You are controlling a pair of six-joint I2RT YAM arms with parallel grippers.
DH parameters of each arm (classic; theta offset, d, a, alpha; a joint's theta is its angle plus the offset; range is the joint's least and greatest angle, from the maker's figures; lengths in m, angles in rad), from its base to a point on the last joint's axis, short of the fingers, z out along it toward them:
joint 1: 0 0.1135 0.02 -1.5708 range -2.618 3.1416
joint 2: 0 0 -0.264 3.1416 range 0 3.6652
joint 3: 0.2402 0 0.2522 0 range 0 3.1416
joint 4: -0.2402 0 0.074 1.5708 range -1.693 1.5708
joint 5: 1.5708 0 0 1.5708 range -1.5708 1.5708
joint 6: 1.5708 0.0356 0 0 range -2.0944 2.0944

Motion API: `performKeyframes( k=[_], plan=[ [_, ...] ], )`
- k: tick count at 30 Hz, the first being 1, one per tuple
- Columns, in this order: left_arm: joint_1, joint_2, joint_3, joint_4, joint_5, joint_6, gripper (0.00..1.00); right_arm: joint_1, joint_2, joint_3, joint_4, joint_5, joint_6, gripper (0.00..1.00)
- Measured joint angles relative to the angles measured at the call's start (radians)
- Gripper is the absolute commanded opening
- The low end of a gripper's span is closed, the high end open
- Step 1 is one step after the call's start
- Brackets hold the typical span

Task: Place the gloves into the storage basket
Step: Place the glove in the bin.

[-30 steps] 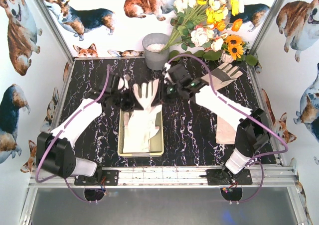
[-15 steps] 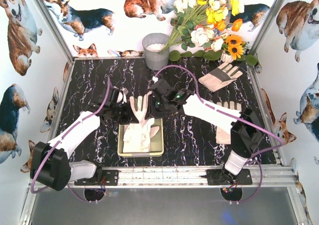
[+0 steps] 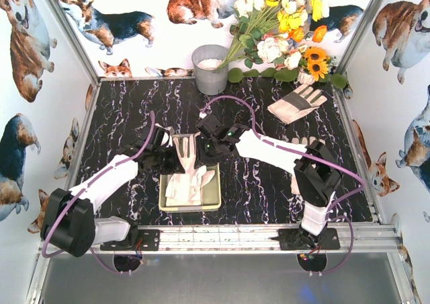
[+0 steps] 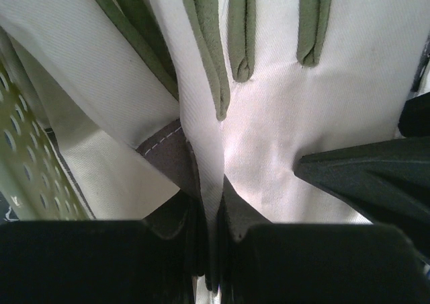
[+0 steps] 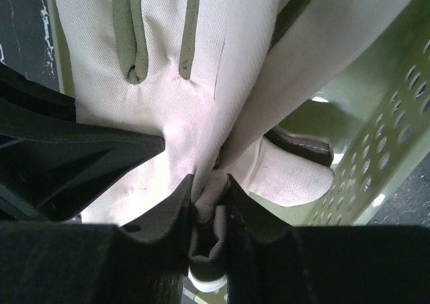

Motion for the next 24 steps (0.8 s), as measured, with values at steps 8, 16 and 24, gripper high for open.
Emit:
performKeyframes(
  k=[8, 16, 24],
  plan=[
    [-0.003, 0.026, 0.0, -0.003, -0.016, 0.011, 0.0, 0.0, 0.018, -0.013, 0.022, -0.005, 0.003, 0.0],
    [-0.004, 0.039, 0.017, -0.057, -0.047, 0.03, 0.31, 0.0, 0.063, -0.013, 0.02, -0.01, -0.013, 0.0],
    [-0.004, 0.023, 0.124, -0.163, -0.088, 0.056, 0.51, -0.004, 0.09, -0.002, -0.024, 0.001, -0.069, 0.0]
  ],
)
